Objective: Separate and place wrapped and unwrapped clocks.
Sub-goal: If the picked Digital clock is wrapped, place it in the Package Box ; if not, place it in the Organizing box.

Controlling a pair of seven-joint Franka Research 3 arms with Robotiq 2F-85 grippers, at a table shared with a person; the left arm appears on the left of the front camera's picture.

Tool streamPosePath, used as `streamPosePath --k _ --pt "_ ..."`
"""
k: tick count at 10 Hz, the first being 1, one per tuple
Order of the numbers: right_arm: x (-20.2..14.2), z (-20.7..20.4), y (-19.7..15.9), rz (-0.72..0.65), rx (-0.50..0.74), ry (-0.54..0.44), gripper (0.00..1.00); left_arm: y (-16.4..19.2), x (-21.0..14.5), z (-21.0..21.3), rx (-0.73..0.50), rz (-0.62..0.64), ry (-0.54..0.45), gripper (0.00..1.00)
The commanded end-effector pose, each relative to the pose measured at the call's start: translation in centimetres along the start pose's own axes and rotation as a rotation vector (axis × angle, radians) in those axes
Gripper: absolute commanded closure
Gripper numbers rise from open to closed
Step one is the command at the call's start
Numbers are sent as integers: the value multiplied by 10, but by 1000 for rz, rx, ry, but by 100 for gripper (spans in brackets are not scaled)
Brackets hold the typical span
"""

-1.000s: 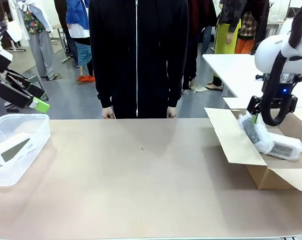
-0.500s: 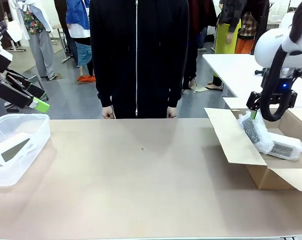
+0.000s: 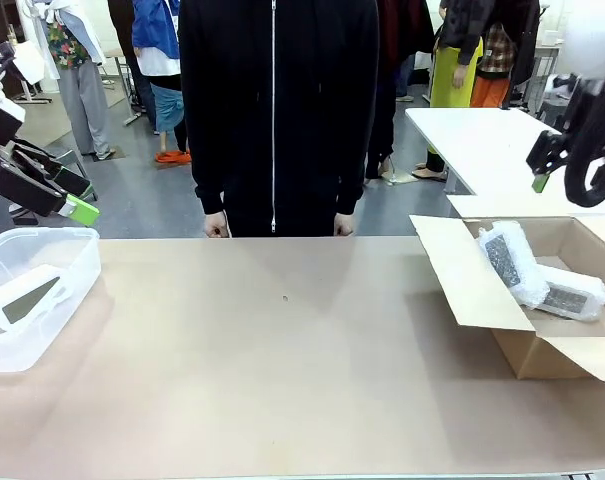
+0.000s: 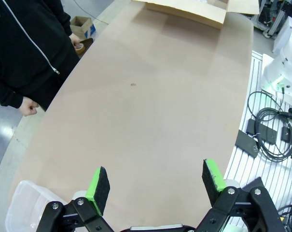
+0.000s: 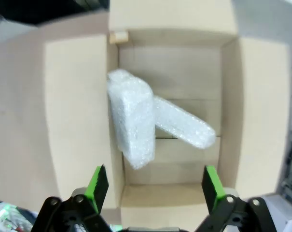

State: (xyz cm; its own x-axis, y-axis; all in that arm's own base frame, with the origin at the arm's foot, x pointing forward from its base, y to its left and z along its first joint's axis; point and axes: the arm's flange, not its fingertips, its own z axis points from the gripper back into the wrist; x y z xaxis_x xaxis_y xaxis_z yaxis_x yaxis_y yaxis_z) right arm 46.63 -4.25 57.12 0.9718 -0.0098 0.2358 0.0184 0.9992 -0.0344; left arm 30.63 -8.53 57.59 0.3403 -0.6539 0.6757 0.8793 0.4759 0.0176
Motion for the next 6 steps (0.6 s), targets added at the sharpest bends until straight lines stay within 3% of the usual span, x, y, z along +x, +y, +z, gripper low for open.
streamPosePath --k 1,4,5,6 --pt "-26 17 -3 20 17 -64 0 0 -1 1 -2 0 -4 0" --pt "-36 45 -3 39 27 -136 0 0 -1 1 -2 0 -4 0" --pt "-31 46 0 10 -18 -126 0 0 -1 1 -2 0 -4 0" --pt "-13 38 11 24 -56 -17 0 0 -1 1 -2 0 -4 0"
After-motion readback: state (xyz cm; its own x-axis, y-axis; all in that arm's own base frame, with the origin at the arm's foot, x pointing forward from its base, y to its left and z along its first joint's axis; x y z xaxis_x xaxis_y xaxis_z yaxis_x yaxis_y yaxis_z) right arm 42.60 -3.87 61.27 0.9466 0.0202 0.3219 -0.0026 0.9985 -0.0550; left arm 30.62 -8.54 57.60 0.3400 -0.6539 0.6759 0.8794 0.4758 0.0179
